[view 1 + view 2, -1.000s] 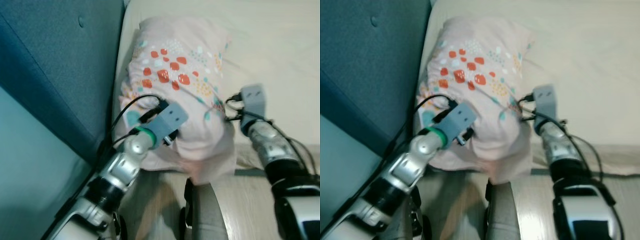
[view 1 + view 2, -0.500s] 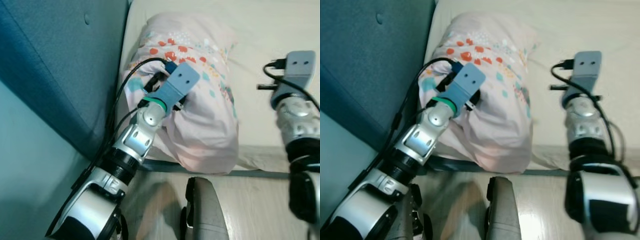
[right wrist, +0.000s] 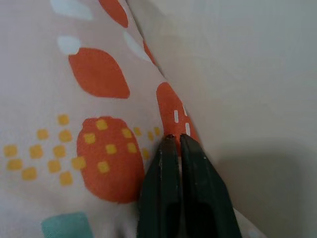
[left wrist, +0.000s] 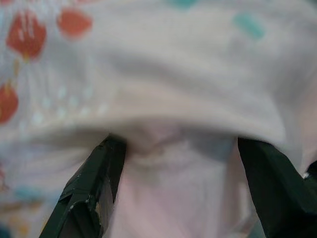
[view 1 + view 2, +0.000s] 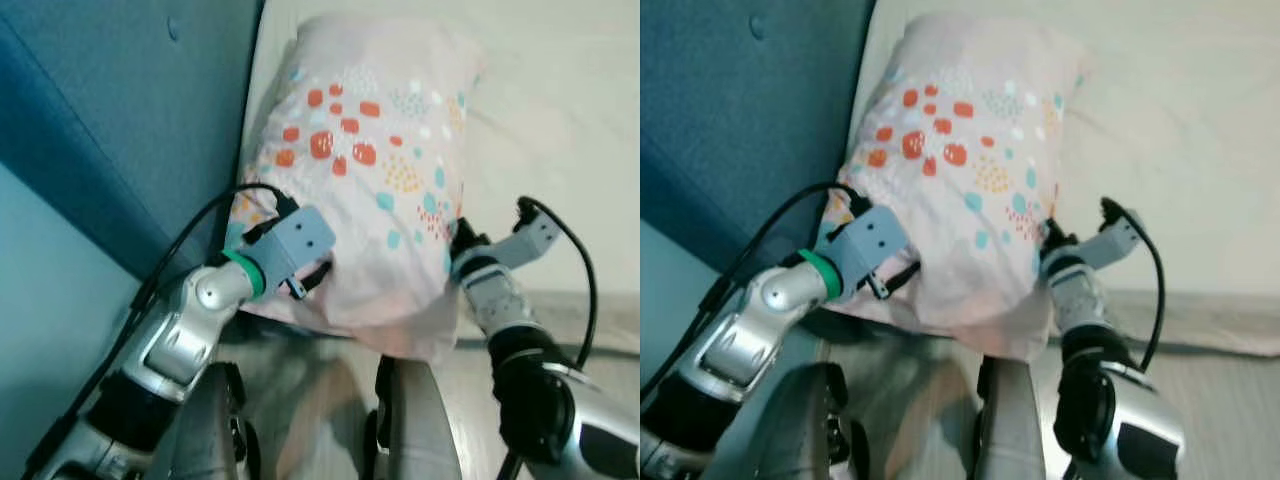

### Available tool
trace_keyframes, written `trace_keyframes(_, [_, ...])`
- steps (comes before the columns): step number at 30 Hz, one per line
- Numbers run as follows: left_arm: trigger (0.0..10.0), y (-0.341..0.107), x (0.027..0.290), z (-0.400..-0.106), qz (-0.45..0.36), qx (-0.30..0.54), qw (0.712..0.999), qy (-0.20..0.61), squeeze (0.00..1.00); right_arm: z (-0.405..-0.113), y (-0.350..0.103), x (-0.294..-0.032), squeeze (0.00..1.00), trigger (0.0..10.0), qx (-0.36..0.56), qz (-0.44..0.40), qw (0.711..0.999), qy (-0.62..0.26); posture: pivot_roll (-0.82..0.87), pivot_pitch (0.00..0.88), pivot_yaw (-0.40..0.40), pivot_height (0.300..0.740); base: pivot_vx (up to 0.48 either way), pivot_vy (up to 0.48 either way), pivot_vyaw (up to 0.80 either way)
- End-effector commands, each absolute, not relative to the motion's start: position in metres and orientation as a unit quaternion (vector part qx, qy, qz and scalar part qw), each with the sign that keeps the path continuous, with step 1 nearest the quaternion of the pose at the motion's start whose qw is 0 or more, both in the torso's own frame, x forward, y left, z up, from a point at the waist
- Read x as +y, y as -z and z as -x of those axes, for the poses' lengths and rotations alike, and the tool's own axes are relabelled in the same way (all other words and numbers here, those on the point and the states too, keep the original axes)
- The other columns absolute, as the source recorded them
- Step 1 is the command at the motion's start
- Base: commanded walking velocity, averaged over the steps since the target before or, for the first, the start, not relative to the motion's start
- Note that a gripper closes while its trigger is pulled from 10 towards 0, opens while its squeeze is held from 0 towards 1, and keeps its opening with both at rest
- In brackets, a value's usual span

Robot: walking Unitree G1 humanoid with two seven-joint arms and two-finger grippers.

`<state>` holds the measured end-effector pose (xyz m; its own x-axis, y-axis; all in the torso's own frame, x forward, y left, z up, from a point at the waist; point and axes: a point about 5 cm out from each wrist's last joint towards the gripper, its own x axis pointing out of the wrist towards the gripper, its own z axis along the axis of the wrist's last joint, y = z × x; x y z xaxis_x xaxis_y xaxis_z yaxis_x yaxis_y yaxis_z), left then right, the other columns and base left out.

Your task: Clean up the room

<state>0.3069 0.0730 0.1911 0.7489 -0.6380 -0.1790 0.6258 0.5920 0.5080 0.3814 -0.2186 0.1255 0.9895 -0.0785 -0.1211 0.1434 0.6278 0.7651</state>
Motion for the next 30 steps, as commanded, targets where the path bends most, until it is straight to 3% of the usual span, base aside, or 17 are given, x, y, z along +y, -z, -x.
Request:
trace_keyframes(1, [10.0,-0.183,0.072,-0.299,-0.272,0.007,0.891,0.364,0.0,-0.379,-0.119,-0.214,1.0,10.0,0.042,-0.453,0.889,0.042,0.0,0.275,0.095,0.586,0.0,0.0,0.0])
trace_keyframes(6, [10.0,-0.183,0.075,-0.289,-0.267,0.02,0.891,0.366,0.0,-0.378,-0.12,-0.214,1.0,10.0,0.026,-0.473,0.88,0.018,0.0,0.278,0.093,0.586,0.0,0.0,0.0])
trace_keyframes(10, [10.0,-0.241,0.115,-0.283,-0.162,-0.022,0.897,0.411,0.0,-0.375,-0.124,-0.217,1.0,10.0,0.0,-0.443,0.896,-0.021,0.0,0.286,0.102,0.586,0.0,0.0,0.0])
trace_keyframes(16, [10.0,-0.274,0.111,-0.304,-0.114,-0.062,0.924,0.36,0.0,-0.37,-0.115,-0.226,1.0,10.0,0.008,-0.397,0.918,0.017,-0.01,0.277,0.106,0.586,0.0,0.0,0.0])
trace_keyframes(17, [10.0,-0.276,0.103,-0.317,-0.104,-0.063,0.938,0.324,0.0,-0.373,-0.13,-0.217,0.0,10.0,-0.038,-0.378,0.924,-0.037,-0.03,0.26,0.11,0.586,0.0,0.0,0.0])
trace_keyframes(20, [10.0,-0.277,0.096,-0.326,-0.1,-0.063,0.947,0.3,0.0,-0.374,-0.142,-0.21,0.0,10.0,-0.072,-0.364,0.925,-0.078,-0.03,0.26,0.11,0.586,0.0,0.0,0.0])
trace_keyframes(22, [10.0,-0.269,0.072,-0.345,-0.1,-0.035,0.963,0.249,0.0,-0.374,-0.169,-0.179,0.0,10.0,-0.127,-0.322,0.916,-0.201,-0.04,0.25,0.11,0.586,0.0,0.0,0.0])
trace_keyframes(23, [10.0,-0.269,0.072,-0.345,-0.1,-0.035,0.963,0.249,0.0,-0.374,-0.169,-0.179,0.0,10.0,-0.127,-0.322,0.916,-0.201,-0.04,0.25,0.11,0.586,0.0,0.0,0.0])
trace_keyframes(25, [10.0,-0.255,0.057,-0.36,-0.088,0.008,0.975,0.204,0.0,-0.372,-0.182,-0.148,0.0,10.0,-0.135,-0.292,0.903,-0.285,-0.06,0.237,0.111,0.586,0.0,0.0,0.0])
trace_keyframes(27, [10.0,-0.25,0.053,-0.367,-0.077,0.026,0.98,0.18,0.0,-0.371,-0.185,-0.133,0.0,10.0,-0.13,-0.281,0.897,-0.314,-0.06,0.237,0.111,0.586,0.0,0.0,0.0])
trace_keyframes(30, [10.0,-0.248,0.052,-0.376,-0.056,0.035,0.988,0.139,0.0,-0.375,-0.172,-0.121,0.0,10.0,-0.097,-0.25,0.914,-0.305,-0.06,0.228,0.112,0.586,0.0,0.0,0.0])
